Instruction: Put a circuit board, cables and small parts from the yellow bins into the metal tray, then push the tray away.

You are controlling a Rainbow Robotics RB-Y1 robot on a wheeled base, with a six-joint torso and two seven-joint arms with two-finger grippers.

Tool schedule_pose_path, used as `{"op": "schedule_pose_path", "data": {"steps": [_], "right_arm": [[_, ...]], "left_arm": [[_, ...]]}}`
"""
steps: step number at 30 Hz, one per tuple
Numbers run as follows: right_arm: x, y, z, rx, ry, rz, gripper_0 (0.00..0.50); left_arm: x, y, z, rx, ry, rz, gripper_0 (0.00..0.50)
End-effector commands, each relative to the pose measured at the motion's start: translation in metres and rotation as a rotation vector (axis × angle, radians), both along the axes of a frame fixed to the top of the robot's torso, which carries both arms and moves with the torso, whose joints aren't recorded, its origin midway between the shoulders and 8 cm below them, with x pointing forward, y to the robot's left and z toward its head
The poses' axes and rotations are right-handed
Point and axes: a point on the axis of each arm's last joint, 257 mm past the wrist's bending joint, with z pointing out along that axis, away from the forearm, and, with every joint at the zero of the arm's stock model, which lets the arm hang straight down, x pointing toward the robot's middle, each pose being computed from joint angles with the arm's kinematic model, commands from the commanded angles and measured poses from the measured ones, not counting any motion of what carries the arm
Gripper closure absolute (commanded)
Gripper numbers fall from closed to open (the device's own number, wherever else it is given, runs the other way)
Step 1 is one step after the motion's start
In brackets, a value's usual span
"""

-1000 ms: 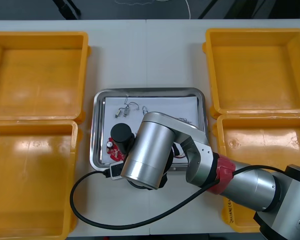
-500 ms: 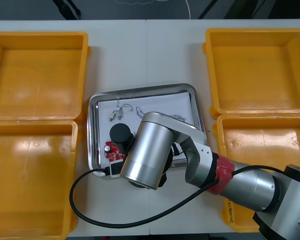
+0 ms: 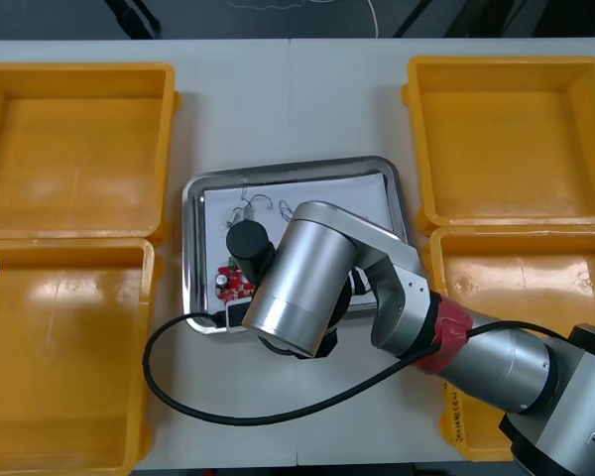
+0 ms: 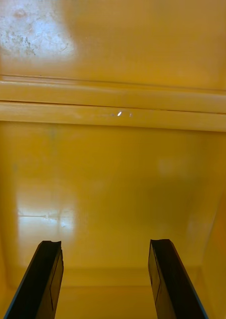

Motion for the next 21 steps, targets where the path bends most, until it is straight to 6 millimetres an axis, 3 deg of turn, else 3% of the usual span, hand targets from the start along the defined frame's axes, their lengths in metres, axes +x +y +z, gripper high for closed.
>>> {"op": "schedule_pose_path", "data": {"steps": [1,21], "right_arm": [[0.010,0.018,0.031,0.048,-0.048,-0.001,0.500],[0.037,0.024,0.062,0.044,-0.157,-0.006,0.500]], "left_arm": [[-0.004,0.015,0.016,0.084,-0.020,-0.056,0.000],[-0.004,0.015,0.016,0.084,-0.020,-0.056,0.000]]}}
